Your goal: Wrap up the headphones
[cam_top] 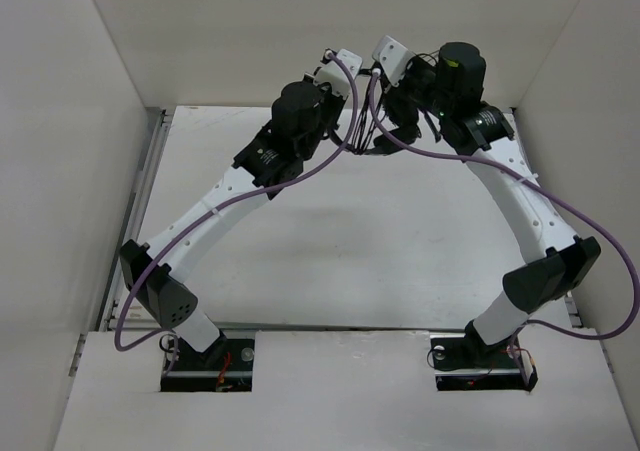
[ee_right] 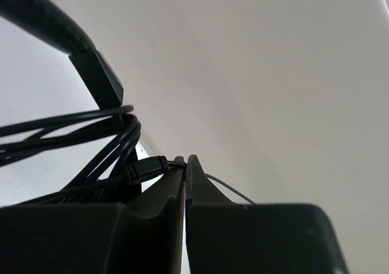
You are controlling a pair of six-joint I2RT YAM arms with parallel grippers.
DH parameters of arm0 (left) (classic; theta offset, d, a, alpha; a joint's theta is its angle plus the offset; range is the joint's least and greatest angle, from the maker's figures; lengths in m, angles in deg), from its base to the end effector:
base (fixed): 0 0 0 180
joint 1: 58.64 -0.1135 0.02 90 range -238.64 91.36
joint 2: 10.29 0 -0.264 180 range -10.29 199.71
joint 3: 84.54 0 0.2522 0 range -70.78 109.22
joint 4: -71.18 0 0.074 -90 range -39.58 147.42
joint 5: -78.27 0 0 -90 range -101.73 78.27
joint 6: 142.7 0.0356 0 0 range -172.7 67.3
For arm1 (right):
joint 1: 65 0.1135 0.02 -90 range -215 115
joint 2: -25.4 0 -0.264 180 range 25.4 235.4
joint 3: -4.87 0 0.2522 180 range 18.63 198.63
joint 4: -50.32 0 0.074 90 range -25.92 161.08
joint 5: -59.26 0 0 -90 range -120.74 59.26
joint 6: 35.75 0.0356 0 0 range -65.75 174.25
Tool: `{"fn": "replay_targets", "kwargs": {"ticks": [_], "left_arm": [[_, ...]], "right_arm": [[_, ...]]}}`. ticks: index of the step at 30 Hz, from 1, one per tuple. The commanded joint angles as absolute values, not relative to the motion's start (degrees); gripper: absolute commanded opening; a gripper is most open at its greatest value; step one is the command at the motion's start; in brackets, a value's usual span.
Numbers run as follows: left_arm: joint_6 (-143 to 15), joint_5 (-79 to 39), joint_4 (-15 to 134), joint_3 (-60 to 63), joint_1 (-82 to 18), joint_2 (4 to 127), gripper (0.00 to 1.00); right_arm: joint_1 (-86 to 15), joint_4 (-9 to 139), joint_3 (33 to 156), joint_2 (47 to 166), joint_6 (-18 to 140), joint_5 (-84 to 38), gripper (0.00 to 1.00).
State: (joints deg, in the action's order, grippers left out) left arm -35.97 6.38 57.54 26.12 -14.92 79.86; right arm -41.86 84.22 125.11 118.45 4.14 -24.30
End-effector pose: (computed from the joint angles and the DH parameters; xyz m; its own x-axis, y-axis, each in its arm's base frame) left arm 0.2707 -0.2436 0.4788 0.2077 0.1800 -0.9615 0.3906 0.8859 0.2502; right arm 0.3359 0.1479 0.4796 0.3093 -0.6970 -0.6470 -0.3986 0.5227 -0.7536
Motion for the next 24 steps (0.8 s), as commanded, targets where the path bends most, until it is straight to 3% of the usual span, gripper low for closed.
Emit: {"fn": "replay_targets", "kwargs": {"ticks": [1, 24], "left_arm": [[-38.3, -2.3, 56.5, 29.3, -12.7, 75.7, 0.01], [-42.5, -8.6, 50.3, 29.7, -13.4, 75.2, 0.0]], "right_arm": [[-44.0, 79.0, 128.5, 118.0, 6.0, -26.4, 0.0], [-44.9, 82.3, 132.4, 118.0, 10.1, -19.3, 0.0]]}}
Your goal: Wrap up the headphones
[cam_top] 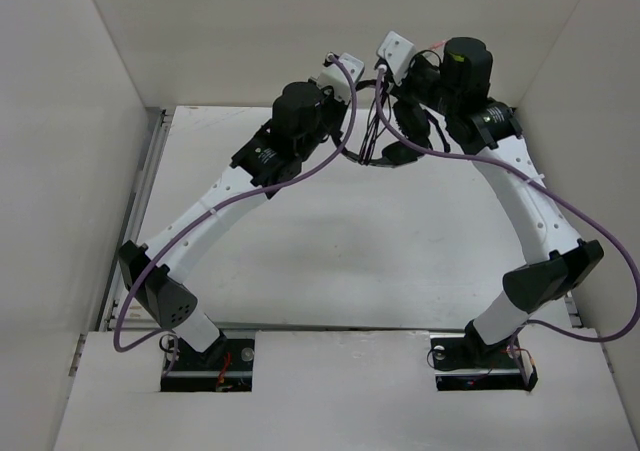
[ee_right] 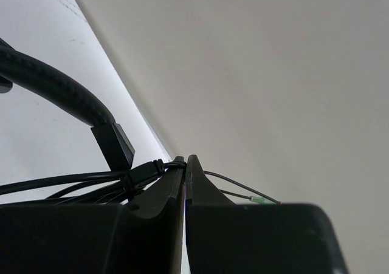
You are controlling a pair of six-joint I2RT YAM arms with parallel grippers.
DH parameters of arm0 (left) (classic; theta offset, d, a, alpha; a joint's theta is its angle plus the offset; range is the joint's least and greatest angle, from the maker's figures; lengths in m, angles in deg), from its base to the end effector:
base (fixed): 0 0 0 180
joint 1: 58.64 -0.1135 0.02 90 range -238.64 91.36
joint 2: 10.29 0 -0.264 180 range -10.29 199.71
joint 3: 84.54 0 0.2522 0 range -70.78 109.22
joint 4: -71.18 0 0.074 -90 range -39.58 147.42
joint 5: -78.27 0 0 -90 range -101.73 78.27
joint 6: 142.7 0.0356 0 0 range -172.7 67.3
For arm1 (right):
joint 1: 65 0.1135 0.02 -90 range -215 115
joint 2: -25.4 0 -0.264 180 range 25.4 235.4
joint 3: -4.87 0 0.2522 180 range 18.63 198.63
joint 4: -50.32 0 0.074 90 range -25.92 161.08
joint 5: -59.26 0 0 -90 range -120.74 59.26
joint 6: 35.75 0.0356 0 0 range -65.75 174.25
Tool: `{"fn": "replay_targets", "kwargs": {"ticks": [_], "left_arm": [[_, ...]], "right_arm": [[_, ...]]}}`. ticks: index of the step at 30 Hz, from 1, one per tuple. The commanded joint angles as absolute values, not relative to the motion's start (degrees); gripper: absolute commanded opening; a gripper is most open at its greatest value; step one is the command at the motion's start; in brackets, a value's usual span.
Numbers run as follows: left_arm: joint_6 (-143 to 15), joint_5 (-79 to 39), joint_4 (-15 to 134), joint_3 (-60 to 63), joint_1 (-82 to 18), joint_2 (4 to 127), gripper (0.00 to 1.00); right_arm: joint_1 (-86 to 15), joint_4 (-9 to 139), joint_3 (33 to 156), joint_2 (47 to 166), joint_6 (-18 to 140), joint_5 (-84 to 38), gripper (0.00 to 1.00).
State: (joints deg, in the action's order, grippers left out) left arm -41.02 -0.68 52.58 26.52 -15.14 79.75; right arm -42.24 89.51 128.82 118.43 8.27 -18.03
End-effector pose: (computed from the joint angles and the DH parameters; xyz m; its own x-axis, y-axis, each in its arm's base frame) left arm 0.2691 -0.2459 0.4726 0.1386 0.1423 -0.9801 0.5194 0.8322 0.1943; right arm 0.3270 0.1457 0.4911 0.3236 -0.6250 -0.7104 -0.4972 0.5265 -0.6896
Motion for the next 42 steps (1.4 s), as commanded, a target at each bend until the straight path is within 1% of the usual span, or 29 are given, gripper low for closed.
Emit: {"fn": "replay_targets", "kwargs": {"ticks": [1, 4, 10, 15, 18, 22, 34, 38, 42], "left_arm": [[-42.6, -9.2, 49.8, 30.3, -13.3, 75.2, 0.0], [-43.2, -10.6, 48.7, 31.6, -13.2, 75.3, 0.0], [-44.5, -14.1, 46.6, 33.7, -13.2, 75.1, 0.0], [-47.6, -18.1, 43.8, 36.2, -13.9, 75.1, 0.0], [-50.9, -21.5, 41.7, 38.2, -15.7, 75.5, 0.0], [-53.1, -23.1, 40.8, 39.0, -17.6, 75.7, 0.0], [-52.9, -23.6, 40.6, 38.4, -19.0, 76.8, 0.01], [-52.5, -22.9, 41.8, 33.9, -21.8, 77.9, 0.01], [-52.9, -20.1, 45.2, 27.9, -25.9, 80.3, 0.01]], "right_arm": [[-45.4, 82.5, 132.5, 118.3, 11.0, -18.4, 0.0], [-46.6, 83.8, 133.0, 118.8, 12.9, -15.7, 0.02], [-50.7, 85.9, 133.9, 120.0, 18.9, -6.1, 0.13], [-55.5, 88.6, 137.1, 121.9, 25.9, 6.4, 0.3], [-58.4, 91.0, 139.1, 123.4, 29.5, 14.6, 0.36], [-60.6, 92.1, 138.3, 123.7, 31.0, 19.2, 0.37], [-63.2, 90.1, 132.6, 123.7, 31.6, 18.0, 0.38], [-64.3, 83.9, 126.0, 123.4, 37.2, 13.9, 0.39], [-64.6, 72.8, 113.2, 119.3, 48.1, 9.2, 0.39]]}}
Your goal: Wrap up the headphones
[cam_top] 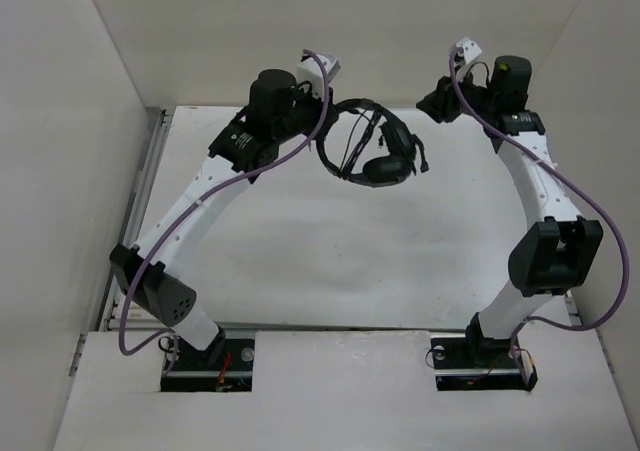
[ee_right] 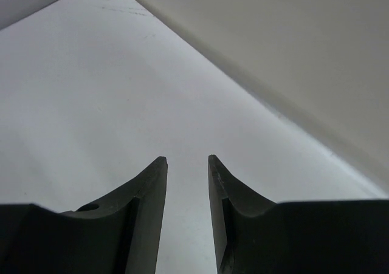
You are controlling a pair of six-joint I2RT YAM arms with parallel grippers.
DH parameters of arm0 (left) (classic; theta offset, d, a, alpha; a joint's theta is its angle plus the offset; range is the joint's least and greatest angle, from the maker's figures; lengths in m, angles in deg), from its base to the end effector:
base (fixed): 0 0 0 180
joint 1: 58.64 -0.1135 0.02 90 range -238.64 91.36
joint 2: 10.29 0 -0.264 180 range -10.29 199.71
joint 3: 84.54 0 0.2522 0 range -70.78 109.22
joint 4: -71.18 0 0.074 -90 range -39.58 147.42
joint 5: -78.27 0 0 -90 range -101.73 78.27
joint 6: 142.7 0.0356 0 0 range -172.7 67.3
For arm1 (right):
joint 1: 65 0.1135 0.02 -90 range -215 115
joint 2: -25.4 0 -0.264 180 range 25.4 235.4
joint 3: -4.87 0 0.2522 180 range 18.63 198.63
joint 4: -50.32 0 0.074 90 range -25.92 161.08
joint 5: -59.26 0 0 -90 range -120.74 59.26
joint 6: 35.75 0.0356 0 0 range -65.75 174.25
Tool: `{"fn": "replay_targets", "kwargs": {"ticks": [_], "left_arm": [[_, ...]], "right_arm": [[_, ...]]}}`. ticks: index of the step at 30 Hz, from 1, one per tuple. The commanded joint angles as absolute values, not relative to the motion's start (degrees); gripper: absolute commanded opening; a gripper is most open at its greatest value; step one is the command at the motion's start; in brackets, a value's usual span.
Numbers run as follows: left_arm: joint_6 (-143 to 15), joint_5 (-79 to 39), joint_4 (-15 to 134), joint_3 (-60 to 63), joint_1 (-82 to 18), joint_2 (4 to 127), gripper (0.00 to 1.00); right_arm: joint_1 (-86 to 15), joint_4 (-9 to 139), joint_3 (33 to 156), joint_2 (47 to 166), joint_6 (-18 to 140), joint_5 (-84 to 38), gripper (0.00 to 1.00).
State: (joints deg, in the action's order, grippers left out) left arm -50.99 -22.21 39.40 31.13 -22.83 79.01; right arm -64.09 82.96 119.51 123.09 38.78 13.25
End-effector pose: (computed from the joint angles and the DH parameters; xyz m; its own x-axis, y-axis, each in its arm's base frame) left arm 0.2811 -0.2108 0.4792 -0.0549 0.0758 -0.9956 0.7241 0.6895 0.0126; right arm 0.3920 0.0310 0.4217 -0.0792 -0.1932 -0.9780 -0.7275 0.6819 -0.0758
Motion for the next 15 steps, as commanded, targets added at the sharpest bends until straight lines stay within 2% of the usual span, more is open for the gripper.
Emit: {"fn": "replay_targets", "kwargs": {"ticks": [1, 6, 15], "left_arm": [[-52.8, -19.2, 46.3, 26.7, -26.9, 81.5, 0.01], [-53.8, -15.5, 52.4, 24.7, -30.9, 89.4, 0.01], [-57.2, -10.9, 60.8, 30.3, -33.2, 107.3, 0.0]], "right_arm": [[-64.6, 70.0, 110.1, 118.0, 50.8, 8.0, 0.39], [-63.6, 65.7, 99.9, 110.5, 55.2, 6.3, 0.4], [-60.8, 69.4, 95.1, 104.7, 54.4, 5.3, 0.41]]}}
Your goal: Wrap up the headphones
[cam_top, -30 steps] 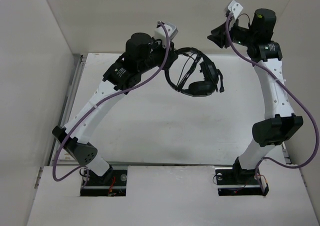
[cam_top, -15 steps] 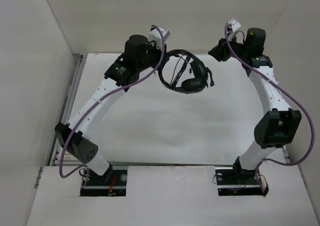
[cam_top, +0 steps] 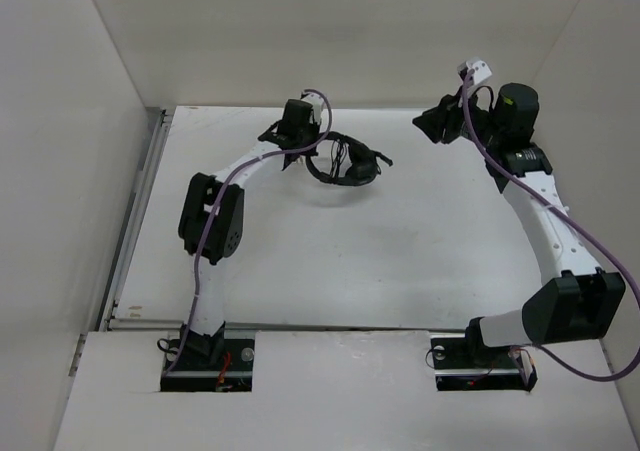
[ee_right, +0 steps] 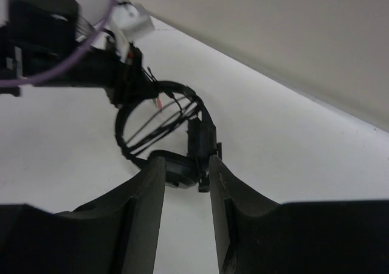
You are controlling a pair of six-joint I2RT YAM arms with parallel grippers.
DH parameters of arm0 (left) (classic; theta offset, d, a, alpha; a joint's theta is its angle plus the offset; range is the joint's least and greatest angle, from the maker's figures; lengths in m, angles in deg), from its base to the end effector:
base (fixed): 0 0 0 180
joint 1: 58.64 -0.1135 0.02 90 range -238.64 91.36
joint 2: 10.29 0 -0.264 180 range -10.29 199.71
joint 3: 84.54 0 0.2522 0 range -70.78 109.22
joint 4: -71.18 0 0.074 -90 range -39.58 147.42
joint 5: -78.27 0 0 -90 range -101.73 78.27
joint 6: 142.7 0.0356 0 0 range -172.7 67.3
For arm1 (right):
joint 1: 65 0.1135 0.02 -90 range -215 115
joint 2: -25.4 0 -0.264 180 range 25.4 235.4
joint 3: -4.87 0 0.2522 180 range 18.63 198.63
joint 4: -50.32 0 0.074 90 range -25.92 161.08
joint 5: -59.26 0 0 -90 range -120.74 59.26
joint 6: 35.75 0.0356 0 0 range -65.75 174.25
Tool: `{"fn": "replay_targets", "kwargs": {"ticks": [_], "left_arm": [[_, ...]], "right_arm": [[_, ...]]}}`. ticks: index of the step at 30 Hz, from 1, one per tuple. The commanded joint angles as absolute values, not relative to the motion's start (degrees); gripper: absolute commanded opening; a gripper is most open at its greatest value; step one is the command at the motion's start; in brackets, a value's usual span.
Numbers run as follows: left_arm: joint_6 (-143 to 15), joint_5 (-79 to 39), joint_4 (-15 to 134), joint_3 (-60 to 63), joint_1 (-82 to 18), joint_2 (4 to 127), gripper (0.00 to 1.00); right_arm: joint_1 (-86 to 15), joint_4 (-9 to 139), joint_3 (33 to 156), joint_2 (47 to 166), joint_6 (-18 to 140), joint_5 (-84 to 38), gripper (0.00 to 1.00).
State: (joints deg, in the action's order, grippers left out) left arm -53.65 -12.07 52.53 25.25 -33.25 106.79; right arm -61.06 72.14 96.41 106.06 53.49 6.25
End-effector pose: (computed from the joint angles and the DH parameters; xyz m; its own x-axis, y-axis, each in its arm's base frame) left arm 0.4416 -0.2098 0.2686 -0.4023 0.1726 -0.8991 0.4270 0.9041 -0.0175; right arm 0.3232 0.0437 0.4022 -0.1808 -0.0231 -0.9833 -0.6467 0.7560 0.1012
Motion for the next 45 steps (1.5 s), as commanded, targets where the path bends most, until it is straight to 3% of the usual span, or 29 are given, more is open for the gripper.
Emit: {"fn": "replay_targets", "kwargs": {"ticks": [1, 12, 18, 22, 27, 31, 37, 45], "left_arm": [[-57.2, -10.2, 61.2, 31.0, -33.2, 108.7, 0.0], [-57.9, -8.4, 61.7, 32.4, -33.3, 116.4, 0.03], [-56.1, -6.3, 62.3, 30.1, -32.9, 117.5, 0.14], [-55.7, -6.0, 62.8, 28.5, -32.7, 117.2, 0.16], [-55.4, -5.5, 62.4, 27.2, -31.9, 116.6, 0.33], [-55.0, -5.5, 62.3, 25.6, -31.5, 115.1, 0.36], [-55.1, -5.7, 60.9, 21.6, -32.1, 107.5, 0.45], [-57.7, -9.5, 52.7, 18.3, -29.3, 83.5, 0.59]], "right_arm": [[-60.8, 69.8, 94.7, 104.4, 54.2, 5.2, 0.41], [-62.4, 71.0, 93.4, 103.8, 53.4, 4.5, 0.43], [-62.8, 71.2, 93.2, 104.0, 53.2, 4.8, 0.43], [-63.5, 71.2, 92.8, 103.7, 53.0, 4.9, 0.44], [-63.8, 71.1, 92.4, 103.1, 53.0, 4.9, 0.44], [-64.4, 70.9, 91.6, 102.2, 53.0, 4.9, 0.44], [-65.7, 70.5, 89.6, 100.4, 52.8, 5.3, 0.45], [-68.4, 72.6, 84.1, 96.1, 49.9, 2.9, 0.45]]}}
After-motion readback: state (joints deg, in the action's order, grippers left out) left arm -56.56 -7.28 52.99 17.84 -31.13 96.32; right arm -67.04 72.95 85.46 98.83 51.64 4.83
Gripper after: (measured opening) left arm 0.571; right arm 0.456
